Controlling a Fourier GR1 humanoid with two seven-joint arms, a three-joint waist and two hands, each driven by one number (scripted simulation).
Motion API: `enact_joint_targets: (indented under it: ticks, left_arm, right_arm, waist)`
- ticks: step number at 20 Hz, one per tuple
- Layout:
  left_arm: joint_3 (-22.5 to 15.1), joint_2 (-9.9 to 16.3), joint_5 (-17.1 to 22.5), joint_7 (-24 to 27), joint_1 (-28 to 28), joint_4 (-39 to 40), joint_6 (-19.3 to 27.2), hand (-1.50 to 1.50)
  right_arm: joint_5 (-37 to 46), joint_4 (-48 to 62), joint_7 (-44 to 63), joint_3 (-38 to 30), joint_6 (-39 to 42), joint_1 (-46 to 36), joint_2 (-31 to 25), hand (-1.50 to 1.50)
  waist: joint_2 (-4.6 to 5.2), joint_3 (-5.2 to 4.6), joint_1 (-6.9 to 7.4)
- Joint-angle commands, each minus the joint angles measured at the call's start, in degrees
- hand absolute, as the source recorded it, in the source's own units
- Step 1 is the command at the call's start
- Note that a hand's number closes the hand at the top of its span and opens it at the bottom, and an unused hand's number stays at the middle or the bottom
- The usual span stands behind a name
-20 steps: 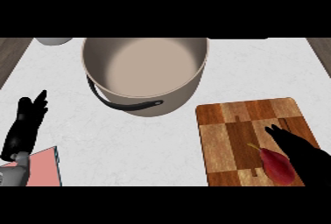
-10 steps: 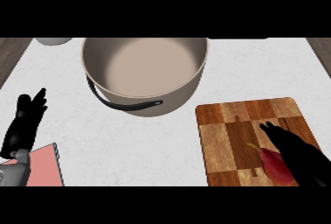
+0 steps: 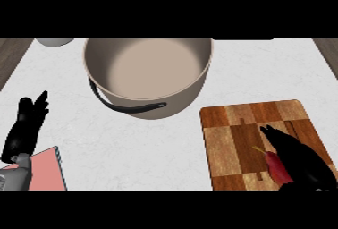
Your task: Pick the pear from the cutting board and place it in the pot
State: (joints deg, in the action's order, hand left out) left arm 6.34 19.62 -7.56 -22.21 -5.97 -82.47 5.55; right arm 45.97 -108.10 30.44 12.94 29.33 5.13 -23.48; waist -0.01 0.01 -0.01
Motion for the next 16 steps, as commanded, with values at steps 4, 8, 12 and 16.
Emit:
enact_joint_targets:
  ticks: [4, 8, 12, 16]
  left_arm:
    - [1.35, -0.34, -0.75, -1.46, 0.19, -1.54, -2.69, 0.0]
    - [0.78, -1.97, -2.75, -2.61, -1.64, -0.74, -1.57, 0.0]
    - [1.28, -3.49, -3.98, 2.74, -0.97, 2.83, -0.66, 0.0]
    - [1.71, -4.39, -3.97, 1.06, 0.05, 1.0, -0.83, 0.0]
  right_arm:
    - [2.04, 6.9, -3.29, -1.98, -0.26, -1.98, 3.36, -1.5]
    - [4.03, 5.2, -5.34, -1.21, -1.13, 0.97, 3.74, -1.5]
    - [4.78, 10.99, -8.94, -3.66, -2.37, -0.29, 3.36, -1.5]
    - [3.16, 11.06, -12.28, -5.16, -1.21, -0.48, 3.64, 1.5]
  waist:
    - [0.0, 0.0, 0.05]
    - [-0.01, 0.0, -0.14]
    - [0.02, -0.01, -0.11]
    - [0.01, -0.01, -0.1]
